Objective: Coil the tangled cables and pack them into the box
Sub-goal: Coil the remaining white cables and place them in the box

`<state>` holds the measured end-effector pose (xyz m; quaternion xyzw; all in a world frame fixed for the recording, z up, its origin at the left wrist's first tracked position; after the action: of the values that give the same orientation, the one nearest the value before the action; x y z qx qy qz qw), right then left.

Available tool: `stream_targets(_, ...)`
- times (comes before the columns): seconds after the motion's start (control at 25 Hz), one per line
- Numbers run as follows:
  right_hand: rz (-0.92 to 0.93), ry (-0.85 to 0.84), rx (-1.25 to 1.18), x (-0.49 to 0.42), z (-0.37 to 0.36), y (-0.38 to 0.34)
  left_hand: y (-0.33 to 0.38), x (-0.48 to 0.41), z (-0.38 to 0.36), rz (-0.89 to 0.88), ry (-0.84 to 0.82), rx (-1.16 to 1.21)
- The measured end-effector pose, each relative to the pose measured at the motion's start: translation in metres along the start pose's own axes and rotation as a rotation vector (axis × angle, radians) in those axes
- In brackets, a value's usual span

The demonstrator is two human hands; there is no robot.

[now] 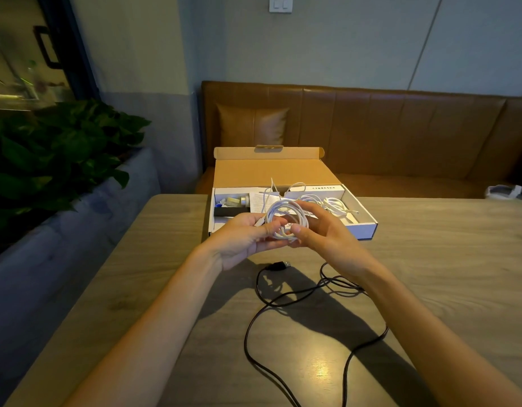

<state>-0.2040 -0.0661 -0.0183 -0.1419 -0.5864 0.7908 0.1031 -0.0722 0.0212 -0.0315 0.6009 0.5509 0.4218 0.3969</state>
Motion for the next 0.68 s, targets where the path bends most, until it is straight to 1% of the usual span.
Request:
stream_targets(0.12, 0.007, 0.039, 0.206, 0.0, -0.005, -0.003, 0.005, 0.0, -0.001, -0.035, 0.019, -0.013)
stream_targets(0.16, 0.0, 0.054, 0.237, -0.001, -0.008, -0.001, 0.006, 0.001, -0.004, -0.033, 0.026, -0.073)
stream_targets(0.2, -0.005, 0.059, 0.249, -0.001, -0.011, 0.001, 0.008, 0.001, -0.006, -0.02, 0.042, -0.21)
stream_targets(0.28, 0.001, 0.056, 0.215, -0.001, -0.015, 0.004, 0.01, 0.001, -0.011, 0.008, 0.118, -0.573)
stream_targets(0.32, 0.003, 0.055, 0.189, -0.001, -0.015, 0.005, 0.01, -0.001, -0.012, -0.006, 0.15, -0.658)
stream_targets(0.4, -0.023, 0.039, 0.181, -0.002, -0.014, 0.008, 0.007, -0.005, -0.012, -0.049, 0.177, -0.641)
stream_targets(0.48, -0.067, 0.008, 0.267, -0.003, -0.009, 0.009, 0.004, -0.006, -0.009, -0.077, 0.173, -0.644)
stream_targets(0.56, -0.06, 0.032, 0.375, -0.001, 0.001, 0.003, -0.001, -0.008, -0.013, -0.066, 0.1, -0.679)
stream_targets(0.68, -0.015, 0.048, 0.428, 0.001, 0.01, -0.012, -0.004, -0.007, -0.023, -0.051, -0.011, -0.732)
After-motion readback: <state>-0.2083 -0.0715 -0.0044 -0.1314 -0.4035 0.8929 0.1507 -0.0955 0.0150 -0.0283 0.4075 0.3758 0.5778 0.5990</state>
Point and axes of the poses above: each hand's wrist, its own x-axis away from the middle knuckle, its own z-axis out of the back of the hand, y = z × x, the point moved 6 cm from there along -x, towards the middle knuckle, and after that the axes turned 14 degrees about -y, right-handed, at the moved point
